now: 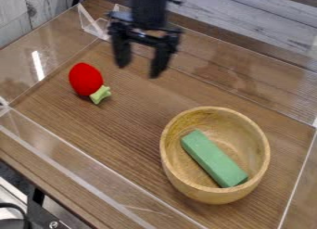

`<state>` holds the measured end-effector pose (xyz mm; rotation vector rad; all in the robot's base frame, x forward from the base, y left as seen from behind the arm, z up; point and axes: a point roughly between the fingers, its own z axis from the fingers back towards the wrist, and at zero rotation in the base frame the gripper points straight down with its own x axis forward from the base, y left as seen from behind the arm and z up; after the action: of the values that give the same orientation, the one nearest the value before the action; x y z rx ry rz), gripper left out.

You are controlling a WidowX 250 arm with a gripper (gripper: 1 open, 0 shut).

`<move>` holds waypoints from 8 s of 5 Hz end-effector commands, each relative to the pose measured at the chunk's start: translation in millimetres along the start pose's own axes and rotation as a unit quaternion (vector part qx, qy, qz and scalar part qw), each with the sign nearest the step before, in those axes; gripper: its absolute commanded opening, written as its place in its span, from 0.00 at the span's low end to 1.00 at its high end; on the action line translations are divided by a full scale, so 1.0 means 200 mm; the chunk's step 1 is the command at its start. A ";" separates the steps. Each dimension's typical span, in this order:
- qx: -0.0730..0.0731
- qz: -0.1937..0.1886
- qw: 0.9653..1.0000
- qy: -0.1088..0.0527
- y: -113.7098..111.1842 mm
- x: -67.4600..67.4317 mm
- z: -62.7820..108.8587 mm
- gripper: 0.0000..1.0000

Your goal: Move the red object to the right side of the table

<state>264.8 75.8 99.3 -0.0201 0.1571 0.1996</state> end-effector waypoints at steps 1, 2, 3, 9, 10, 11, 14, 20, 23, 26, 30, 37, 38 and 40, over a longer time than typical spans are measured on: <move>0.000 0.021 0.998 -0.058 0.19 -0.01 0.08 1.00; -0.008 0.044 0.996 -0.072 0.35 -0.01 0.05 1.00; -0.017 0.058 0.995 -0.082 0.42 0.00 0.00 1.00; -0.031 0.096 0.988 -0.117 0.51 0.18 -0.15 1.00; -0.034 0.101 0.987 -0.119 0.52 0.20 -0.16 1.00; -0.034 0.104 0.987 -0.119 0.53 0.21 -0.17 1.00; -0.040 0.105 0.987 -0.114 0.51 0.24 -0.18 1.00; -0.045 0.054 0.989 -0.126 0.41 0.30 -0.08 0.00; -0.051 -0.064 0.984 -0.158 0.11 0.40 0.12 0.00; -0.035 -0.126 0.980 -0.151 -0.09 0.50 0.04 0.00; -0.023 -0.176 0.975 -0.135 -0.25 0.54 -0.06 0.00; -0.014 -0.234 0.966 -0.111 -0.45 0.49 -0.19 0.00; -0.020 -0.222 0.968 -0.116 -0.42 0.47 -0.14 1.00; -0.030 -0.197 0.971 -0.130 -0.37 0.43 -0.05 1.00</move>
<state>357.4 16.1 51.6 -0.0965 -0.0432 -0.1942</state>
